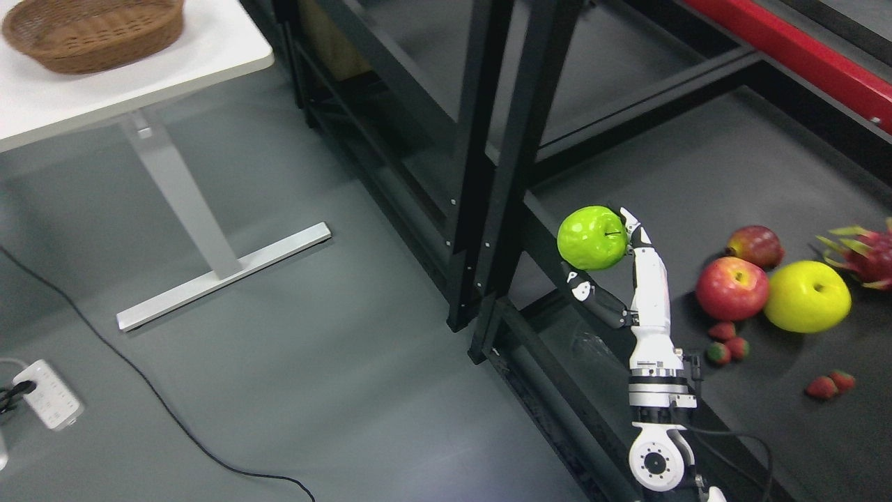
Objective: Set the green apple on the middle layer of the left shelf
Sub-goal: 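Carry the held apple while turning toward the black fruit shelf, then lower the green apple onto the shelf tray near the other fruit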
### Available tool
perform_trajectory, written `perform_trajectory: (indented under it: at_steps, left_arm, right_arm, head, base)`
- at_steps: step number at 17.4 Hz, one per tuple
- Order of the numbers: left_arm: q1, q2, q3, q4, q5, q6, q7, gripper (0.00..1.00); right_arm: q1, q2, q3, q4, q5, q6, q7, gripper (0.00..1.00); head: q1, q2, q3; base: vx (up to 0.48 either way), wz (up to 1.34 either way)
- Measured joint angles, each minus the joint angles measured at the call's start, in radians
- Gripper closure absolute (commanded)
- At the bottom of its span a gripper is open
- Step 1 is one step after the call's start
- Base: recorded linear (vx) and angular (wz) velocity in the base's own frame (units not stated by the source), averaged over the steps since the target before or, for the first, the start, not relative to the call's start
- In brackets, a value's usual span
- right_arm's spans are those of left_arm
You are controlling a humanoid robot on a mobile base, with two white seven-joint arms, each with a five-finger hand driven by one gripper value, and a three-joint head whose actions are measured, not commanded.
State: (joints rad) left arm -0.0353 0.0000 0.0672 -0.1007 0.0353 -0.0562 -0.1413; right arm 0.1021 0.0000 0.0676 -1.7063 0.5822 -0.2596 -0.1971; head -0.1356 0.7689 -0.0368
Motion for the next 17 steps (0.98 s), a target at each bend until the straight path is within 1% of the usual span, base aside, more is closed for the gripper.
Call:
perform_trajectory:
  at_steps: [7,17]
  left_arm:
    - [0.0,0.0,0.0,0.0,0.0,0.0,0.0,0.0]
    - [0.0,0.0,0.0,0.0,0.0,0.0,0.0,0.0]
  right_arm:
    - [0.02,0.0,0.005,0.0,-0.004,-0.002,0.0,0.98]
    - [0.036,0.0,0.008,0.0,-0.006,-0.018,0.002,0.98]
  head:
    - [0.0,0.0,0.0]
    - [0.0,0.0,0.0]
  base:
    - [0.023,-0.63]
    - [0.094,-0.55]
